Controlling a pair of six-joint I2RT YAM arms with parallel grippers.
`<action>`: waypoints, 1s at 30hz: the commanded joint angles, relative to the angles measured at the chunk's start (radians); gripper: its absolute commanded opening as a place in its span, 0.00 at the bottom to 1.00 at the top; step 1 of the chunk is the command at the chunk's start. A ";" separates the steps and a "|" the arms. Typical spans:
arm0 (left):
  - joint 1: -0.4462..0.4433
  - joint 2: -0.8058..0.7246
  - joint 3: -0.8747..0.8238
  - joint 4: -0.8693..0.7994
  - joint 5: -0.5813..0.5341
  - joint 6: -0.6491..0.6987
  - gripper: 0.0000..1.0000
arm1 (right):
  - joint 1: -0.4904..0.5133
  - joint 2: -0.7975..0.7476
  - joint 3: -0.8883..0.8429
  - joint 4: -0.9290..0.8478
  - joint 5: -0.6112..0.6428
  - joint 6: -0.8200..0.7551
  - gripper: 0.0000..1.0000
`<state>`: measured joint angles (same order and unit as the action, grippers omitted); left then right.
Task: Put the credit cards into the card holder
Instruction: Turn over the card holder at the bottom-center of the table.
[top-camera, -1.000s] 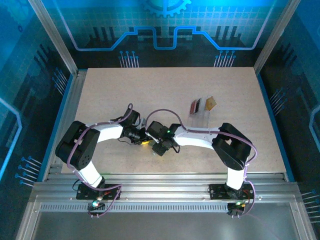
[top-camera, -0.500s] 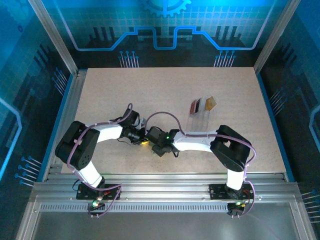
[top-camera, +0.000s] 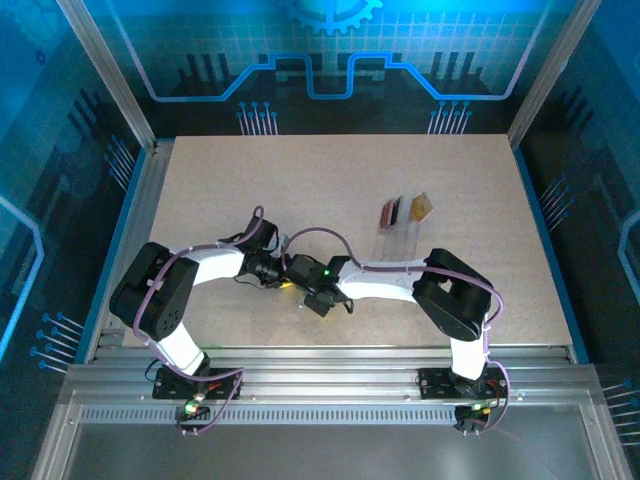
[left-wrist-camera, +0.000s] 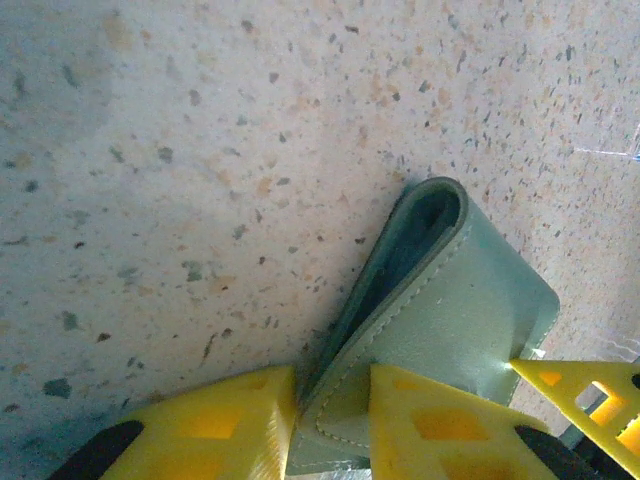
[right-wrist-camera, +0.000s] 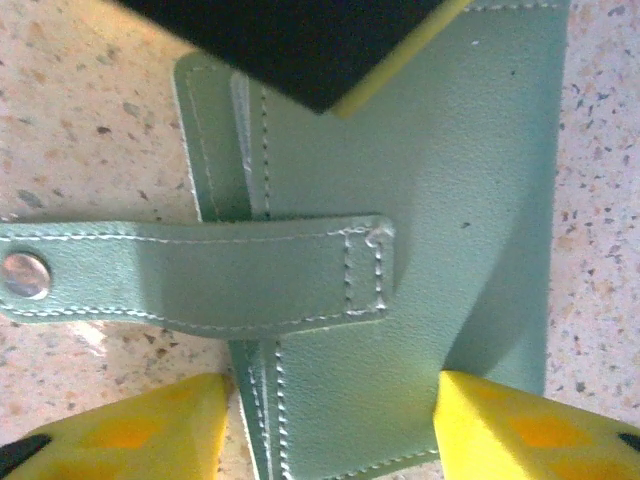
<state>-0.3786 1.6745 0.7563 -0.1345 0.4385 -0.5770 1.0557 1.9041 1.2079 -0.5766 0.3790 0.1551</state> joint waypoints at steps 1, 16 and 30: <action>-0.022 0.007 -0.027 -0.090 -0.056 0.006 0.26 | 0.016 0.129 -0.030 -0.124 -0.104 0.018 0.47; -0.007 -0.070 0.007 -0.137 -0.029 -0.015 0.27 | 0.024 0.160 -0.007 -0.110 -0.161 0.021 0.00; 0.177 -0.450 -0.004 -0.251 -0.080 -0.090 0.41 | -0.114 -0.095 -0.030 -0.011 -0.490 0.090 0.00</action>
<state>-0.2451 1.2739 0.7502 -0.3168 0.3634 -0.6460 0.9623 1.8412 1.2076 -0.5484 0.0948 0.1940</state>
